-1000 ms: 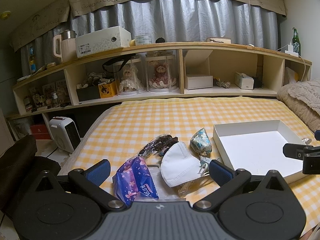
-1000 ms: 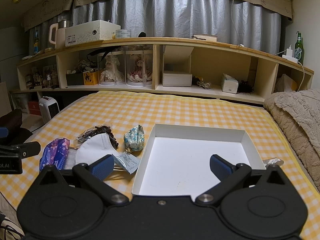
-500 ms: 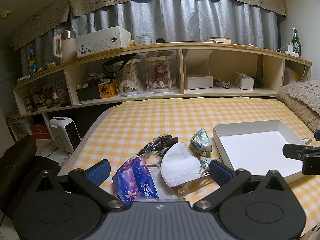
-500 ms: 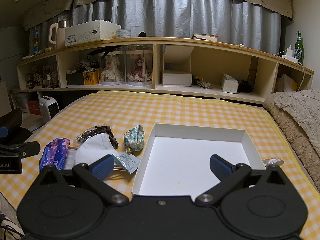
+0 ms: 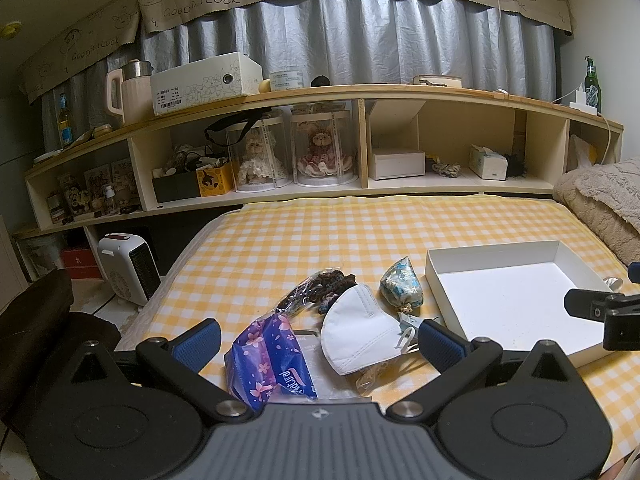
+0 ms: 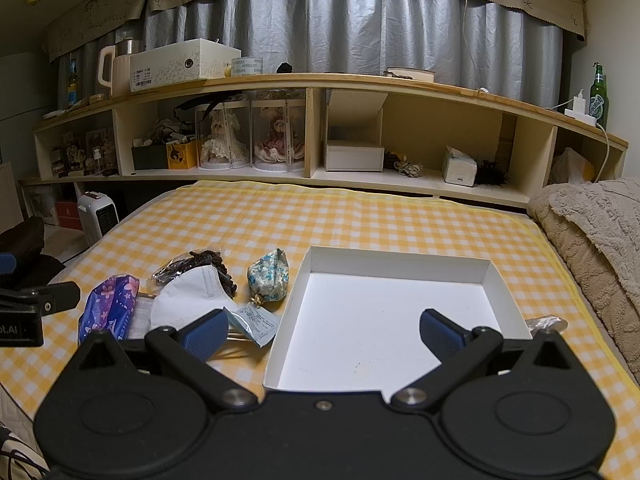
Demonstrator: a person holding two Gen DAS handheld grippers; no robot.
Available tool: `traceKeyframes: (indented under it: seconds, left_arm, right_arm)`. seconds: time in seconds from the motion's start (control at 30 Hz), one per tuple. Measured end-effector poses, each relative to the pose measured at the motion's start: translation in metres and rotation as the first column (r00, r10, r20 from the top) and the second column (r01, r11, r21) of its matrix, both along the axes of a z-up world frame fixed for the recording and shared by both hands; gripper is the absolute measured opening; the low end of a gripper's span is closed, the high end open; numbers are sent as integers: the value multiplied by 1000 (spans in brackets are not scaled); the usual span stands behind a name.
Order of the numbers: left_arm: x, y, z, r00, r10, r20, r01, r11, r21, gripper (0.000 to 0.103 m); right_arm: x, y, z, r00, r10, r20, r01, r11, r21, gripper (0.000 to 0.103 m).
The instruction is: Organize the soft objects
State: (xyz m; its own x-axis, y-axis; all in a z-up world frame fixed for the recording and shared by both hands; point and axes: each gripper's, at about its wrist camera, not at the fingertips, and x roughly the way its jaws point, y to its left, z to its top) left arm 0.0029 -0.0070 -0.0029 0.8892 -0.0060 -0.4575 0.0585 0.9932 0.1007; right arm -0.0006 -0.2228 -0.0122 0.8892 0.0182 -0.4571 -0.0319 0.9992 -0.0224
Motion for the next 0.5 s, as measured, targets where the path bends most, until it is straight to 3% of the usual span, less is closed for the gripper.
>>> traceKeyframes:
  seconds: [0.5]
  left_arm:
    - [0,0,0,1000,0,0,0,1000,-1,103]
  right_arm:
    - [0,0,2,1000,0,-1,0,1000,0,103]
